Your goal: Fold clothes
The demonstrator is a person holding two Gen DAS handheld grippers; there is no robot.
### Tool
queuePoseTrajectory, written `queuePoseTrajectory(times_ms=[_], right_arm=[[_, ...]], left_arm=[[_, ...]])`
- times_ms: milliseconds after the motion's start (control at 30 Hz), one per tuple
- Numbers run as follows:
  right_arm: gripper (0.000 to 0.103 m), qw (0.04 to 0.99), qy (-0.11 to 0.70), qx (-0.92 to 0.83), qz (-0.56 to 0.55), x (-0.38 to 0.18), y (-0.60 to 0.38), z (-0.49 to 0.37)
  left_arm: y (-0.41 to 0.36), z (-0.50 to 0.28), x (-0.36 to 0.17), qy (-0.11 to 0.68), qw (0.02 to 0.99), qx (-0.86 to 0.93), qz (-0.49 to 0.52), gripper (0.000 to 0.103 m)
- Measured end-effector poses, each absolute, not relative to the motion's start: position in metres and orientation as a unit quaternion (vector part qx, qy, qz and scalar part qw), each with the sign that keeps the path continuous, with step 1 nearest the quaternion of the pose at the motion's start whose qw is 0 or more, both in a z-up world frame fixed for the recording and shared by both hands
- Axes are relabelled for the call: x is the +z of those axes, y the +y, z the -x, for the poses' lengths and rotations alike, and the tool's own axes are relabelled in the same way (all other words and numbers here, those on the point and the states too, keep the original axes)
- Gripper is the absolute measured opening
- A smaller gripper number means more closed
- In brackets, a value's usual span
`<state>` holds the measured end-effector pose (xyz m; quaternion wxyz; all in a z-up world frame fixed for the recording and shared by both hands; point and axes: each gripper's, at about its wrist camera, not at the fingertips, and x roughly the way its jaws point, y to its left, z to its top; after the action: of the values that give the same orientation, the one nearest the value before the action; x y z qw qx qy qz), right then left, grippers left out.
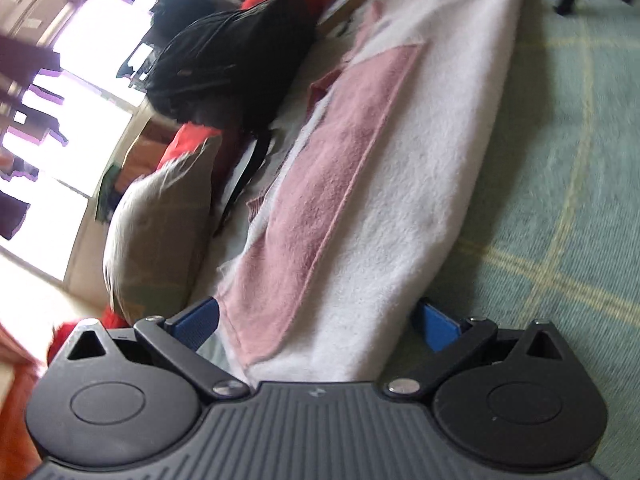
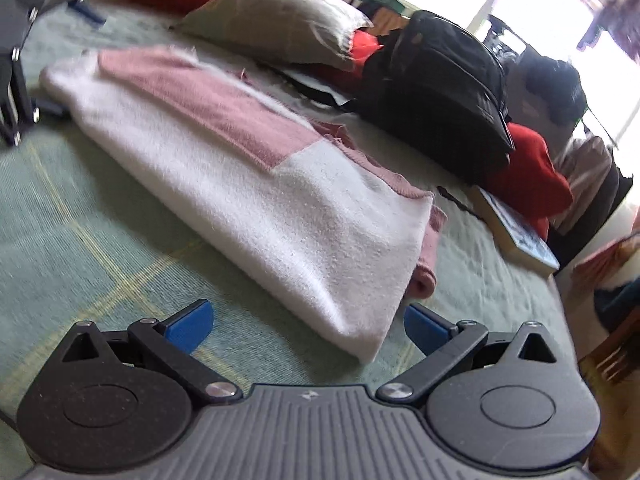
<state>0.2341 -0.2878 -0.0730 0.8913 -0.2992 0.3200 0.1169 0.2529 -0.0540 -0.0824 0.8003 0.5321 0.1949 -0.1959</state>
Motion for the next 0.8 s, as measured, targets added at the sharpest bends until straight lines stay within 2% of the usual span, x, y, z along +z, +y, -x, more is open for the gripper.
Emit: queuePoseTrajectory(times_ms=[200, 567, 800], right_arm=[[0.103, 0.859, 0.305, 0.099, 0.399, -0.080, -0.268, -0.246], [0.103, 0.811, 0.212, 0.123, 0.530, -0.098, -0.203, -0.253], [0.103, 0.793, 0.230, 0.086, 0.557, -0.097, -0.241, -0.270]], left_arm=[[-0.066, -0.253, -0.090, 0.167, 0.755, -0.199, -0.602, 0.103], [-0.118, -0.245, -0.099, 0.107, 0.742, -0.238, -0.618, 0.102], [-0.084, -0.261, -0.108, 0.109, 0.708, -0.180, -0.674, 0.103]])
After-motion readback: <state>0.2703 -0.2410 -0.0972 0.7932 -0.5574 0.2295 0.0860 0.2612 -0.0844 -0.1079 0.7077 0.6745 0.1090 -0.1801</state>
